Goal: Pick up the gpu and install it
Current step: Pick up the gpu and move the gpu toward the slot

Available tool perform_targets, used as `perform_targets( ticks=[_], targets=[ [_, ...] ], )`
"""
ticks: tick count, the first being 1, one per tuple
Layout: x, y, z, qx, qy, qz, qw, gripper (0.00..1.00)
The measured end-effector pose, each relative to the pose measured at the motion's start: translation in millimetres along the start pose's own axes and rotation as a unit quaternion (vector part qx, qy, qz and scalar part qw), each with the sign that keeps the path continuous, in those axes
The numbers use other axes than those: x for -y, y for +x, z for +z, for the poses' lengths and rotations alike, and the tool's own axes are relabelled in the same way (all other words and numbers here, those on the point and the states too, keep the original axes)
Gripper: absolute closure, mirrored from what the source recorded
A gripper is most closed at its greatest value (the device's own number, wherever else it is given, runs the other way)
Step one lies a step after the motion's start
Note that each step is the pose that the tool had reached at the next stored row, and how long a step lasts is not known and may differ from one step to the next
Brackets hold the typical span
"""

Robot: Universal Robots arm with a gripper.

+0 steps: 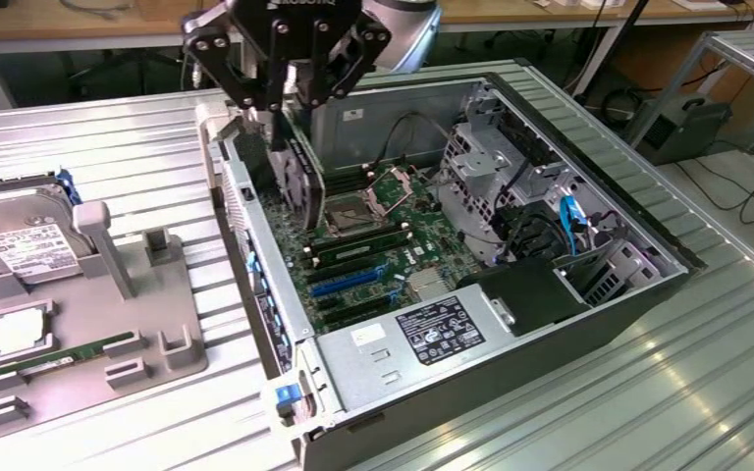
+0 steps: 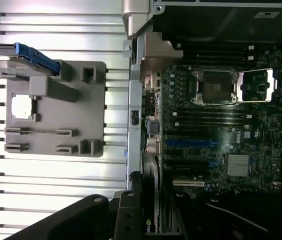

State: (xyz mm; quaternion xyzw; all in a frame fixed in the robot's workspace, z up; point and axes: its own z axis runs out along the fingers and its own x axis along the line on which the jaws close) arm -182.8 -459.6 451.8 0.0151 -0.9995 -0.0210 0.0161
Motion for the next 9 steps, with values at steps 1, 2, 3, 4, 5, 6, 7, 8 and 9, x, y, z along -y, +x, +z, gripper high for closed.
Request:
perform_targets(
  ticks=[1,2,3,4,5,6,7,8,9],
  targets=[
    [0.2,-4.8,1.0,-0.0001,0.0001,0.0,1.0,0.74],
    [0.5,-11.8,3.1,-0.0004,0.0004,0.0,1.0,0.74],
    [0.8,-17.3,5.1,-0.0005,0.0009,0.0,1.0,0.74],
    [0.9,-22.1,6.9,-0.0006,0.0013,0.0,1.0,0.74],
    [1.2,-28.3,9.1,-0.0007,0.0018,0.0,1.0,0.74],
    [1.4,-32.5,10.5,-0.0008,0.0021,0.0,1.0,0.74],
    [1.6,-36.8,12.0,-0.0008,0.0024,0.0,1.0,0.74],
    [1.7,-41.3,13.7,-0.0008,0.0027,0.0,1.0,0.74],
    [1.7,-46.0,15.4,-0.0008,0.0029,0.0,1.0,0.74]
  ],
)
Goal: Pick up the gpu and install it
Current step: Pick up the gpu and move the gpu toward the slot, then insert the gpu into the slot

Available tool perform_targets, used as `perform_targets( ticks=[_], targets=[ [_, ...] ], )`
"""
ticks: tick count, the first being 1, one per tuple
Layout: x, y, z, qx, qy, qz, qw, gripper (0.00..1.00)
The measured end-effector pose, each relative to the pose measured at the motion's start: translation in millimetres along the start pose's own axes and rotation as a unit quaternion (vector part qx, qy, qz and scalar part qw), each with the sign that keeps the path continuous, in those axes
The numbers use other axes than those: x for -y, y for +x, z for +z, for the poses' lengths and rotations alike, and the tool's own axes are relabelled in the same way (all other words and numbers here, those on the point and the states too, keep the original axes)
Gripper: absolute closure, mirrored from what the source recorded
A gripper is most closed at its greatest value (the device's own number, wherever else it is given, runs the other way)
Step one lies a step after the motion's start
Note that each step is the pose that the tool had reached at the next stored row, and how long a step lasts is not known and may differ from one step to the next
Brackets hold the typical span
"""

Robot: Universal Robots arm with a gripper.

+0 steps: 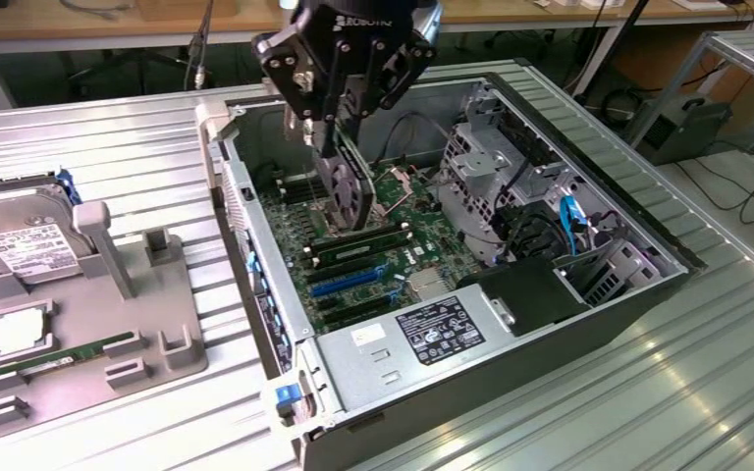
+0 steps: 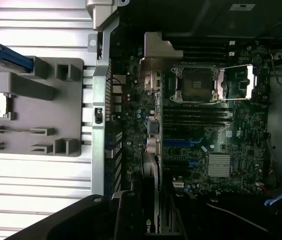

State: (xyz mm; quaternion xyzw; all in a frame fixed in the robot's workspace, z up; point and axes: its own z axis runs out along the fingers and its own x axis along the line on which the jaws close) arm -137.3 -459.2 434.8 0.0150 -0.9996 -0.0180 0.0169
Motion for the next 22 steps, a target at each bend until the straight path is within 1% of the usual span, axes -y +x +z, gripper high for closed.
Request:
perform_targets(
  ticks=[6,9,14,16,22],
  targets=[
    [-0.6,-26.8,9.6,-0.0002,0.0013,0.0,1.0,0.74],
    [-2.0,-44.0,15.9,-0.0002,0.0014,0.0,1.0,0.74],
    [-8.9,-82.8,30.6,-0.0004,0.0017,0.0,1.0,0.74],
    [-9.1,-85.2,32.1,-0.0004,0.0015,0.0,1.0,0.74],
    [-9.2,-85.2,32.0,-0.0005,0.0016,0.0,1.0,0.74]
  ],
)
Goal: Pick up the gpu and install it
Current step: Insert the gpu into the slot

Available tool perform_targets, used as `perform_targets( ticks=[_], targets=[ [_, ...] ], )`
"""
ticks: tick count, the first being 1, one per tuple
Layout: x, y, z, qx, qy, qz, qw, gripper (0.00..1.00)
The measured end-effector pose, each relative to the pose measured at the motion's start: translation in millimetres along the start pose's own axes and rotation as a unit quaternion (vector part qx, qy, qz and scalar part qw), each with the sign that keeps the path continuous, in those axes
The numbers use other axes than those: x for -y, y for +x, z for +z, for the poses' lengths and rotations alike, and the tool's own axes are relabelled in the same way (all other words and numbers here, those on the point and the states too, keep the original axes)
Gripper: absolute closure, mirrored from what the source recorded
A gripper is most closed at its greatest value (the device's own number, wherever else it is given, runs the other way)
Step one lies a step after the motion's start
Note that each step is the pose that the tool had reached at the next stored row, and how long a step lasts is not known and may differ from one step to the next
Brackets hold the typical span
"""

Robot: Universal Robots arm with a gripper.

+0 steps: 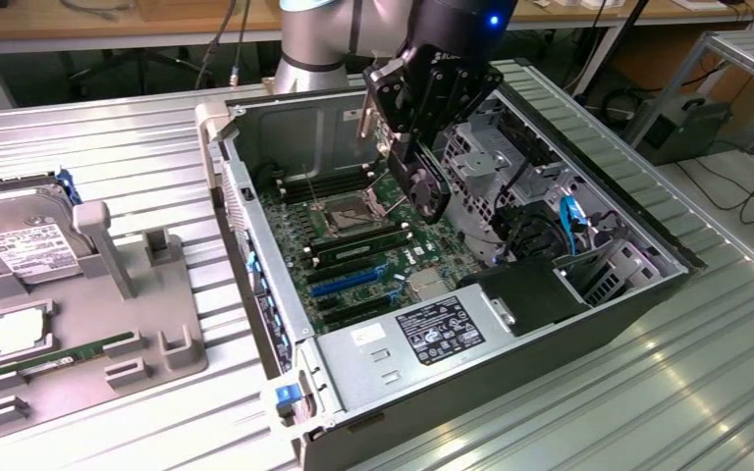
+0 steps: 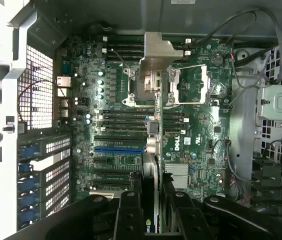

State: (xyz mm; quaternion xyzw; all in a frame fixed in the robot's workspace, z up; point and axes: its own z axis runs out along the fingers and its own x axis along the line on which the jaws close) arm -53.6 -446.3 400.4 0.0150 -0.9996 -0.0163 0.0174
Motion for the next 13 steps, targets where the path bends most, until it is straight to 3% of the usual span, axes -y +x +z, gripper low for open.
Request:
perform_targets(
  ticks=[9,13],
  targets=[
    [0.1,-0.6,0.2,0.0001,0.0004,0.0,1.0,0.74],
    [0.1,-0.8,0.6,-0.0007,0.0005,-0.027,0.9996,0.74]
  ],
)
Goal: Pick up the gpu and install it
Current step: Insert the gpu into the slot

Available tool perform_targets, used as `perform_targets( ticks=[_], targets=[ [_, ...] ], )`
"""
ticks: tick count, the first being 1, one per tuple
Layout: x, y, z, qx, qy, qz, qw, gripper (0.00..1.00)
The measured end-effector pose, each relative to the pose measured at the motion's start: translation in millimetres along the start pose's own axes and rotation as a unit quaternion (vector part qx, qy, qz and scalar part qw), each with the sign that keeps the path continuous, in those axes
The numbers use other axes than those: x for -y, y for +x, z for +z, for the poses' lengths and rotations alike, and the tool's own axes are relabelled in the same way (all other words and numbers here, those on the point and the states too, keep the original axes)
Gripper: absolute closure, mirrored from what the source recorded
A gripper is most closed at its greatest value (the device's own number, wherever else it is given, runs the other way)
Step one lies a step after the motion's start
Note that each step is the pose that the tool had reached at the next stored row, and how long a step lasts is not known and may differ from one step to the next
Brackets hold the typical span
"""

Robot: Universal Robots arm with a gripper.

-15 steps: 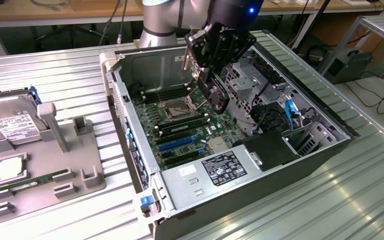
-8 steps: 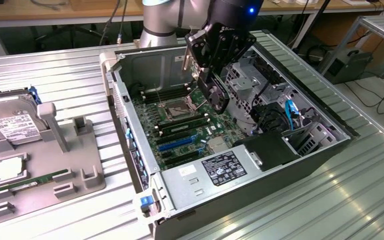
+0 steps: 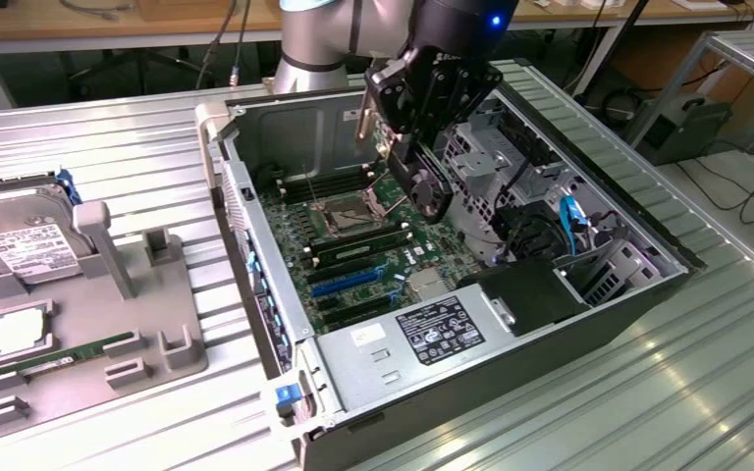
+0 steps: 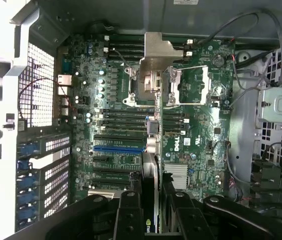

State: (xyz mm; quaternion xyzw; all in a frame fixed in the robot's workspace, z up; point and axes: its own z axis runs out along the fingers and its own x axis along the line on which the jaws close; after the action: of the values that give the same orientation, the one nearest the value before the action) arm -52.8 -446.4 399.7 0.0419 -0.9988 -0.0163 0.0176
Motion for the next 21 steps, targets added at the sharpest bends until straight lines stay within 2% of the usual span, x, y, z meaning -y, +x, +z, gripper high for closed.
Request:
perform_targets(
  ticks=[3,6,7,8,11,13,14,19,20,21],
  targets=[
    [0.1,0.0,1.1,-0.0011,0.0012,-0.034,0.9994,0.74],
    [0.1,-0.1,2.2,-0.0021,0.0022,-0.067,0.9977,0.74],
    [0.1,-0.1,2.9,-0.0027,0.003,-0.089,0.996,0.74],
    [0.2,-0.2,3.2,-0.0028,0.0035,-0.101,0.9949,0.74],
    [0.2,-0.2,3.6,-0.0021,0.0043,-0.123,0.9924,0.74],
    [0.2,-0.2,3.9,-0.0012,0.0051,-0.14,0.9901,0.74],
    [0.2,-0.2,4.0,-0.0005,0.0056,-0.153,0.9882,0.74],
    [0.2,-0.2,4.6,0.0015,0.0072,-0.191,0.9816,0.74],
    [0.2,-0.2,4.7,0.002,0.0076,-0.199,0.98,0.74],
    [0.2,-0.2,5.0,0.0027,0.0083,-0.215,0.9765,0.74]
  ],
)
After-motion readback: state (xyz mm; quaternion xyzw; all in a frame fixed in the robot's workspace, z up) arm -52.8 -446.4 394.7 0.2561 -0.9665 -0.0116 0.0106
